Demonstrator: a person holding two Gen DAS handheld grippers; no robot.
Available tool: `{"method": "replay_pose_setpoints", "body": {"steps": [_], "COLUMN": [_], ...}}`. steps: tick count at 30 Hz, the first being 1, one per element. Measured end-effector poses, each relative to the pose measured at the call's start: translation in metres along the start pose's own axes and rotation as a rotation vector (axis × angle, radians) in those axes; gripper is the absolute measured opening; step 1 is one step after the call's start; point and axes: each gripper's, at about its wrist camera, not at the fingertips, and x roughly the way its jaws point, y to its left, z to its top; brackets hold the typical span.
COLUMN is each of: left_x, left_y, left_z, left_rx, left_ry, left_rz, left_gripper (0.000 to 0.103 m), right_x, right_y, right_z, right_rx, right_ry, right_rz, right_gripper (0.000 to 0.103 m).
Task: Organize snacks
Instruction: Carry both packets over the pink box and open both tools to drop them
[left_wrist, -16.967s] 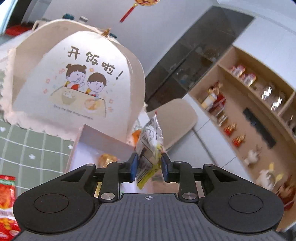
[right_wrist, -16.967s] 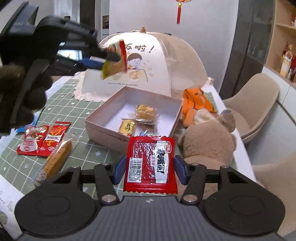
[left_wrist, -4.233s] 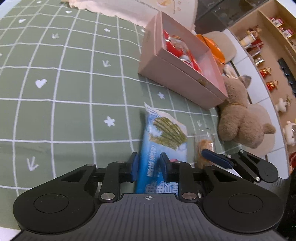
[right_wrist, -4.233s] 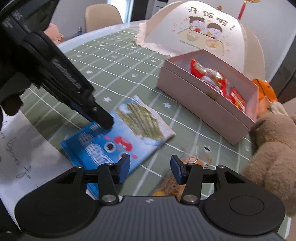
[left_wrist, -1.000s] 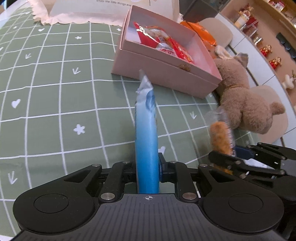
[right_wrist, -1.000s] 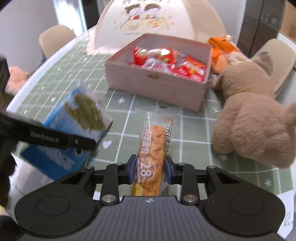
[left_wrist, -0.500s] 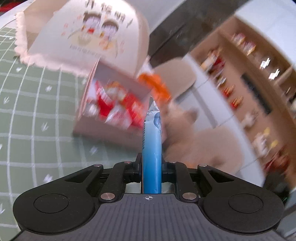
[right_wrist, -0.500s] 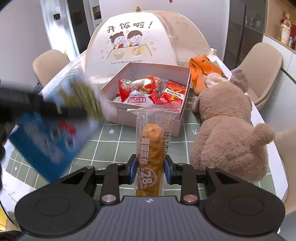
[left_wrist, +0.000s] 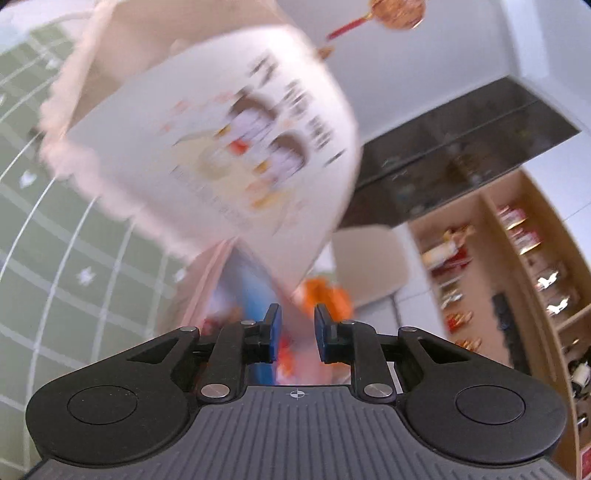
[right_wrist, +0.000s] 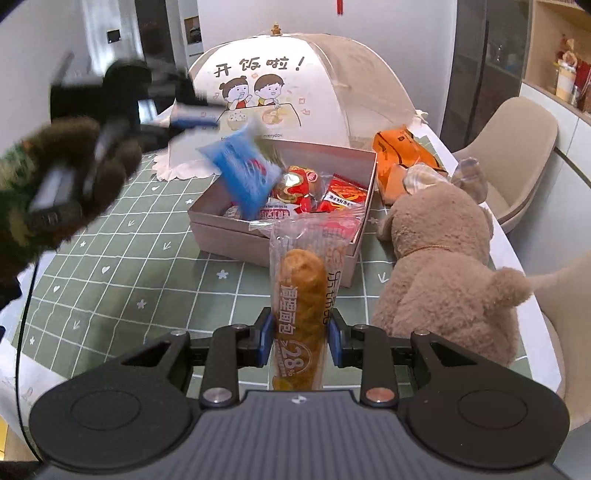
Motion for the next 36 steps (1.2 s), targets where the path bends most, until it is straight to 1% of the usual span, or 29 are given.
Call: {"method": "replay_pose_setpoints", "body": {"steps": [2,4,6,7,8,10,11,13,15,17,19,22,24,25,26,27,28,30,33,35,36], "left_x": [-0.004,-0.007,-0.011,-0.013,-0.013,-0.017,-0.017,-0.014,-0.004,0.01,0.023,0.04,0.049,0.056,0.062,0.065,0.064,0.05,0.018,-0.004,-0.01], "left_y": [0.008,0.008,0.006,0.003,-0.001,-0.001,0.0,0.007,0.013,0.014,0.01,-0.008,-0.02,-0.025,-0.027,-0.029,-0.03,-0.025,-0.016,-0.008,-0.009], "left_z": [-0.011,-0.021,-0.025,-0.028,-0.028,-0.028,-0.025,-0.018,-0.01,-0.008,-0.01,-0.022,-0.034,-0.04,-0.047,-0.052,-0.056,-0.055,-0.043,-0.038,-0.038], "left_rx": [0.023,0.081,0.142,0.19,0.231,0.282,0.279,0.237,0.21,0.222,0.257,0.353,0.431,0.473,0.518,0.551,0.572,0.552,0.453,0.403,0.395], "left_ry": [0.023,0.053,0.083,0.095,0.081,0.021,-0.01,-0.053,-0.049,-0.027,0.002,0.041,0.101,0.148,0.194,0.216,0.22,0.181,0.101,0.071,0.068], "left_rz": [0.017,0.053,0.065,0.081,0.111,0.169,0.186,0.208,0.216,0.234,0.231,0.211,0.18,0.174,0.185,0.199,0.215,0.225,0.202,0.197,0.196], "left_gripper": [0.022,0.022,0.022,0.022,0.022,0.022,0.022,0.022,0.022,0.022,0.022,0.023,0.023,0.023,0.023,0.023,0.024,0.024,0.023,0.023,0.023], "right_x": [-0.001,-0.002,-0.008,-0.012,-0.016,-0.024,-0.026,-0.028,-0.025,-0.021,-0.016,-0.011,-0.014,-0.015,-0.017,-0.021,-0.023,-0.029,-0.033,-0.025,-0.017], "right_y": [-0.006,-0.014,-0.02,-0.022,-0.024,-0.024,-0.024,-0.02,-0.014,-0.008,-0.007,-0.006,-0.011,-0.014,-0.016,-0.018,-0.022,-0.025,-0.024,-0.021,-0.019], "right_z": [-0.001,0.004,0.016,0.025,0.034,0.054,0.061,0.071,0.071,0.066,0.06,0.054,0.054,0.056,0.058,0.062,0.066,0.075,0.091,0.104,0.112], "right_rx": [0.013,0.041,0.053,0.051,0.047,0.037,0.033,0.023,0.018,0.019,0.025,0.028,0.035,0.036,0.039,0.042,0.047,0.051,0.022,-0.001,-0.005], "right_ry": [0.007,0.005,-0.031,-0.061,-0.09,-0.148,-0.173,-0.202,-0.198,-0.17,-0.138,-0.106,-0.108,-0.117,-0.13,-0.152,-0.173,-0.23,-0.32,-0.334,-0.33], "right_rz": [-0.006,0.0,0.006,0.006,0.003,-0.008,-0.011,-0.008,0.007,0.04,0.053,0.037,0.021,0.008,-0.006,-0.023,-0.036,-0.067,-0.122,-0.122,-0.109], "right_gripper": [0.029,0.029,0.029,0.029,0.029,0.029,0.029,0.029,0.029,0.029,0.029,0.029,0.029,0.029,0.029,0.029,0.029,0.029,0.029,0.029,0.029]}}
